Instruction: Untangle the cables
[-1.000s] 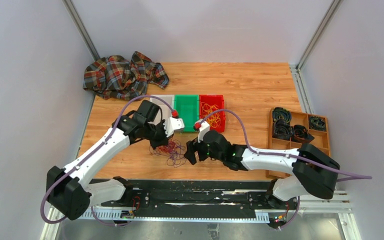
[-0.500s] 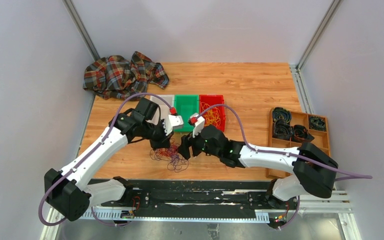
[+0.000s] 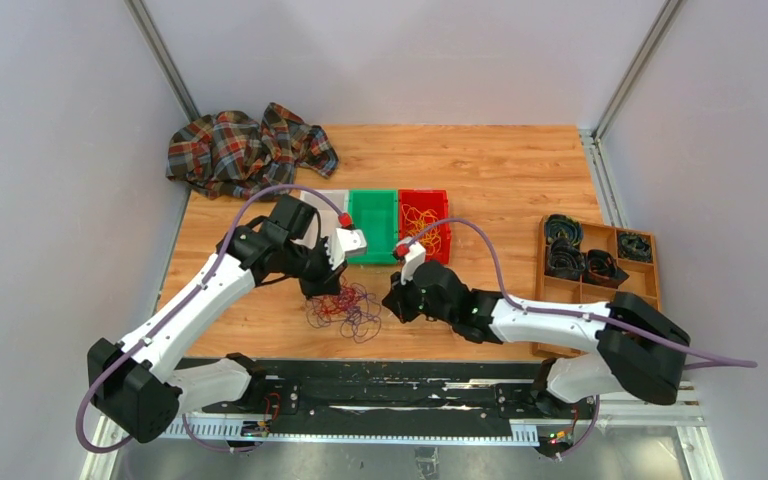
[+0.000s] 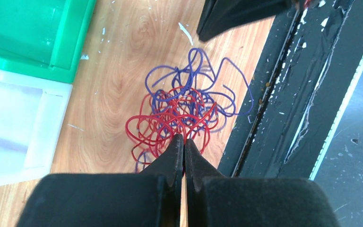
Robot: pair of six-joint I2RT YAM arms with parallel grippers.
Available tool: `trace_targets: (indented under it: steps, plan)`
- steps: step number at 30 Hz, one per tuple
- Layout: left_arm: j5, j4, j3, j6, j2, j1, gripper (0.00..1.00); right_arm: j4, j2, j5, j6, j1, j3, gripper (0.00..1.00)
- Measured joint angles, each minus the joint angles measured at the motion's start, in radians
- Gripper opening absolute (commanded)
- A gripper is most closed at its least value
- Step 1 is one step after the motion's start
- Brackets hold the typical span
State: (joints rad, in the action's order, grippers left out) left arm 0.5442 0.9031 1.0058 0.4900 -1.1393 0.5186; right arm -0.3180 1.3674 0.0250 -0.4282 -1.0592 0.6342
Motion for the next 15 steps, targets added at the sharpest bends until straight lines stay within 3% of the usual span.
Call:
trace_targets:
  steps: [9,13,15]
  plan:
    - [-0.067,-0.021,-0.062,0.017,-0.001,0.000,0.03,0.072,-0.147,0.071,-0.005,0.037,-0.095,0.02]
    - [-0.076,-0.035,-0.071,0.004,-0.007,0.000,0.12,0.099,-0.164,0.081,-0.007,0.039,-0.097,0.48]
    - [-0.076,-0.050,-0.071,-0.010,-0.009,0.000,0.24,0.100,-0.165,0.080,-0.017,0.039,-0.098,0.60]
